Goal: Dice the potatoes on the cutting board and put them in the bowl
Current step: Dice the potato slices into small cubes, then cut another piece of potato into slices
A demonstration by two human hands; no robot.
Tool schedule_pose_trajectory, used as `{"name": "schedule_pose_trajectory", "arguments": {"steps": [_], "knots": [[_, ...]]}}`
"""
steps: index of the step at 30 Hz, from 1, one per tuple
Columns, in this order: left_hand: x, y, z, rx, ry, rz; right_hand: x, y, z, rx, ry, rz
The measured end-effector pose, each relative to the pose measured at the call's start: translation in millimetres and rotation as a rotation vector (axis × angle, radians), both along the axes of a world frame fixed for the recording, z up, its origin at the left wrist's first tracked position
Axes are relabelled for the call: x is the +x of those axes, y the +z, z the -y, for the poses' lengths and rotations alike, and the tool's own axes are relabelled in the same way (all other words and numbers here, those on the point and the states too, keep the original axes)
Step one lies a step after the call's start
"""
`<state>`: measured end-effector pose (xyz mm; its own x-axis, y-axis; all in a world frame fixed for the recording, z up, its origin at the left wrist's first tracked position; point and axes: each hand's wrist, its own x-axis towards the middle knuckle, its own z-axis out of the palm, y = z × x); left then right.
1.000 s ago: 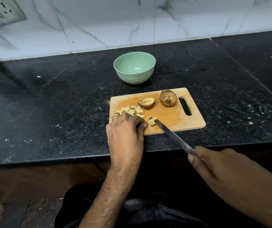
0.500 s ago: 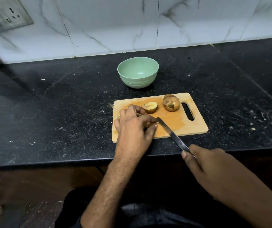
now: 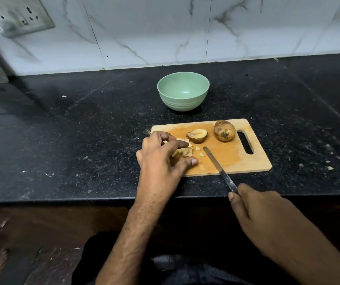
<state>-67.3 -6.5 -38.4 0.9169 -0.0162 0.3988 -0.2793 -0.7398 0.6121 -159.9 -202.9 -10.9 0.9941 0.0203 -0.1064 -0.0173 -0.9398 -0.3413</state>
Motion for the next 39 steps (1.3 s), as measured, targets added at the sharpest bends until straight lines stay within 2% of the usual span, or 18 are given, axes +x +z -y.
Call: {"name": "schedule_pose_trajectory", "arguments": {"steps": [6,10,16,27,34,39], "knots": [[0.7,-2.8,-12.7,0.095,0.096,-0.002,6.2,-0.5,-14.0,0.029,0.076,0.006],[1.8,-3.8,-15.4,0.069,0.120,0.030,9.7,5.4,-12.1,0.052,0.067,0.058],[0.5,-2.5,-7.9,0.028,0.078,0.021,16.2,4.0,-5.2,0.001,0.038,0.075],[5.8,1.3,10.3,0.103,0.011,0.016,23.5,12.6,-3.0,0.011,0.014,0.107],[25.4,9.2,27.1,0.307,-0.018,-0.067,28.9,16.3,2.4,-0.002,-0.003,0.084],[37.4,14.9,40.7,0.415,0.045,-0.118,26.2,17.4,4.9,0.007,-0.012,0.078]]}}
